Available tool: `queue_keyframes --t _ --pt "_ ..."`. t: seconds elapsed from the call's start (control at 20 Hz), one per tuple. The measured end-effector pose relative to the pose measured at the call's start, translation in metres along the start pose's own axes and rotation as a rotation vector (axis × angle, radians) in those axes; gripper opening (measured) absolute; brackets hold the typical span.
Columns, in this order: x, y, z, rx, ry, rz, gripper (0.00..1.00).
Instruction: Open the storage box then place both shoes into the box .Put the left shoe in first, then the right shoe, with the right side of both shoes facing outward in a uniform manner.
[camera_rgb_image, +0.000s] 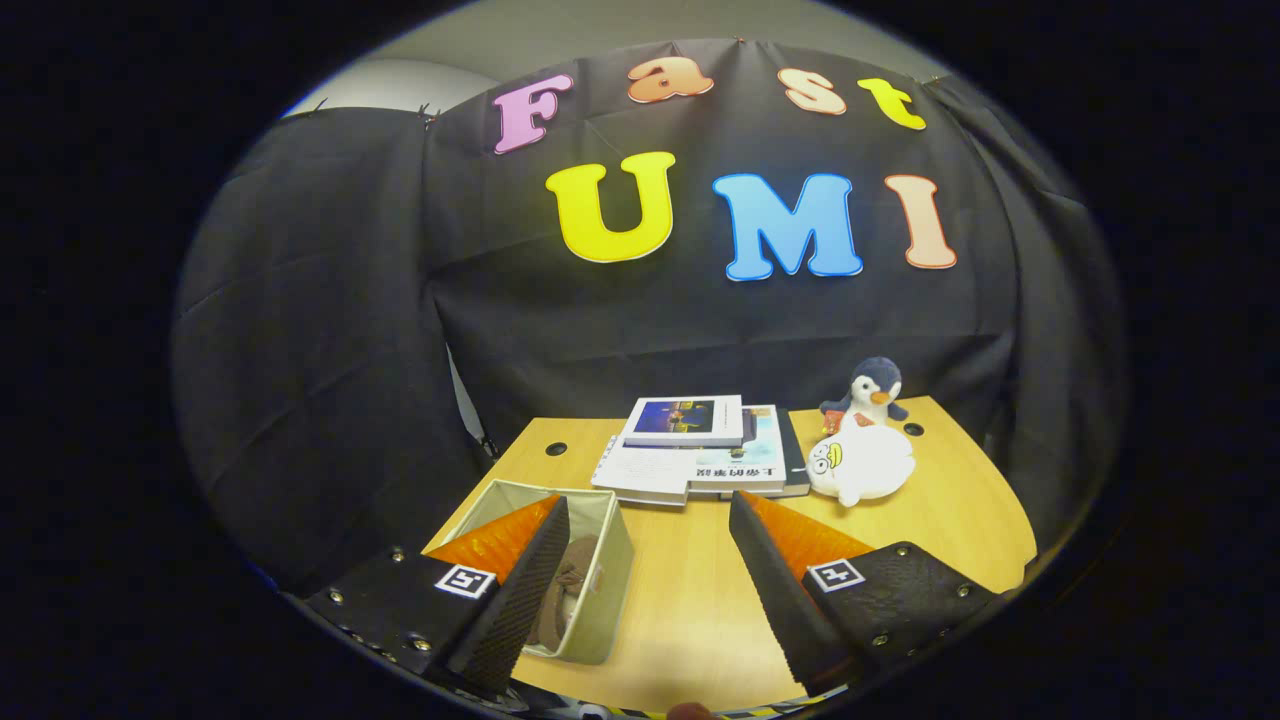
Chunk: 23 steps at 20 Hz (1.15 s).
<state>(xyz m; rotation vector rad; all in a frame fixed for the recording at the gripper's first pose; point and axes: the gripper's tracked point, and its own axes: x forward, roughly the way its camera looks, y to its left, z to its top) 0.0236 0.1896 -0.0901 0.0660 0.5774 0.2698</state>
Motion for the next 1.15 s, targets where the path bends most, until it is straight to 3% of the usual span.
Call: queue_keyframes --t 0.55,1.15 --pt "-0.057 -0.089 0.03 0.005 -0.179 -0.094 0.98" --pt "-0.073 -0.105 0.038 0.029 -0.247 -0.108 0.98"
